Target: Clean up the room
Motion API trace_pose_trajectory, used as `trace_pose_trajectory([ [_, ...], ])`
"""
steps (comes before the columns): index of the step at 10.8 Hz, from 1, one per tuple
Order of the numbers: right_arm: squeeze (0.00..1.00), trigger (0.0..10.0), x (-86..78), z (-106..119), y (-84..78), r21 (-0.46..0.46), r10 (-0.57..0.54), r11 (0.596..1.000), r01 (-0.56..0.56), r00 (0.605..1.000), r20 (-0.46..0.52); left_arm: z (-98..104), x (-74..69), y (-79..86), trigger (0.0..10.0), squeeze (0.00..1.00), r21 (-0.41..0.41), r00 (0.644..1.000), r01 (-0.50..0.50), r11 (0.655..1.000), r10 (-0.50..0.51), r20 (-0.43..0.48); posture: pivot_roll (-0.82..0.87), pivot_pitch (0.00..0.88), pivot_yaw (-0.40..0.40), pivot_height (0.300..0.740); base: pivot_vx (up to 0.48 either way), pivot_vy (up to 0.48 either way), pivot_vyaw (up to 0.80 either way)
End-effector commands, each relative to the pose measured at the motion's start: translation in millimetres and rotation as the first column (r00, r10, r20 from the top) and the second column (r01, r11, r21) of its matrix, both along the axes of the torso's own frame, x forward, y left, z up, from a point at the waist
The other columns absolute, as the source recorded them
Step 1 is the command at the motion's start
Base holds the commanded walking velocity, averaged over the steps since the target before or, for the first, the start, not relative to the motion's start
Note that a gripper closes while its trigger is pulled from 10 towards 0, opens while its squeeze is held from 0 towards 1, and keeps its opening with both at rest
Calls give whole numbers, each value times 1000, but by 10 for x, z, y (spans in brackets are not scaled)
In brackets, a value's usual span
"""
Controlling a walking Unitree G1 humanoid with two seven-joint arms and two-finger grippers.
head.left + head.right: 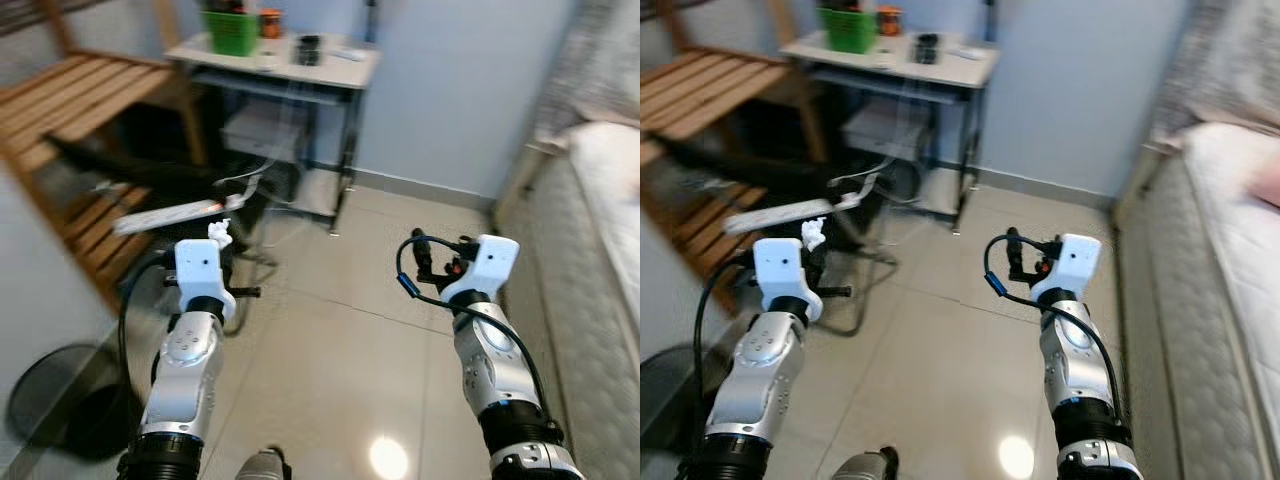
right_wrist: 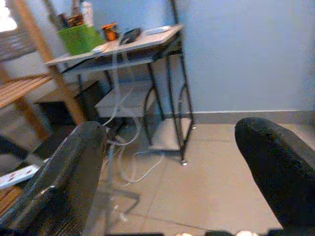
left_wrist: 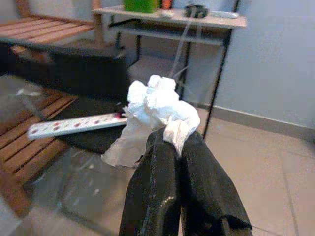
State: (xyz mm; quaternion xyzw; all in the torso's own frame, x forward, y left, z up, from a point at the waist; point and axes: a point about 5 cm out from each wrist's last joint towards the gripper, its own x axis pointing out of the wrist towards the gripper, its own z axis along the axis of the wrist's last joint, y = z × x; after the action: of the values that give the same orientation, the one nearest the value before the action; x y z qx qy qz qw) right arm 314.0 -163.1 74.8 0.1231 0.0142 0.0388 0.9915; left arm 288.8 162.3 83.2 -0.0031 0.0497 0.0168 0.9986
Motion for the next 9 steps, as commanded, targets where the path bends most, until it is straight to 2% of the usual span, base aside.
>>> trace_pose_trajectory([
  [1,396,10000,36,20,26,-18,29,999,-29,1000,-4,19,30,-39,10000,0,-1,1000,1,1000,-1,6,96,0,-44,740,0,0,538],
  [4,404,10000,87,25,51,-10,67,998,-67,998,-12,32,38,-108,10000,0,-7,1000,-17,1000,17,8,110,0,-60,740,0,466,500],
  [9,443,10000,149,40,183,-12,182,983,-182,983,-23,29,76,-135,10000,0,95,995,-99,991,99,13,104,0,-63,740,0,0,500],
])
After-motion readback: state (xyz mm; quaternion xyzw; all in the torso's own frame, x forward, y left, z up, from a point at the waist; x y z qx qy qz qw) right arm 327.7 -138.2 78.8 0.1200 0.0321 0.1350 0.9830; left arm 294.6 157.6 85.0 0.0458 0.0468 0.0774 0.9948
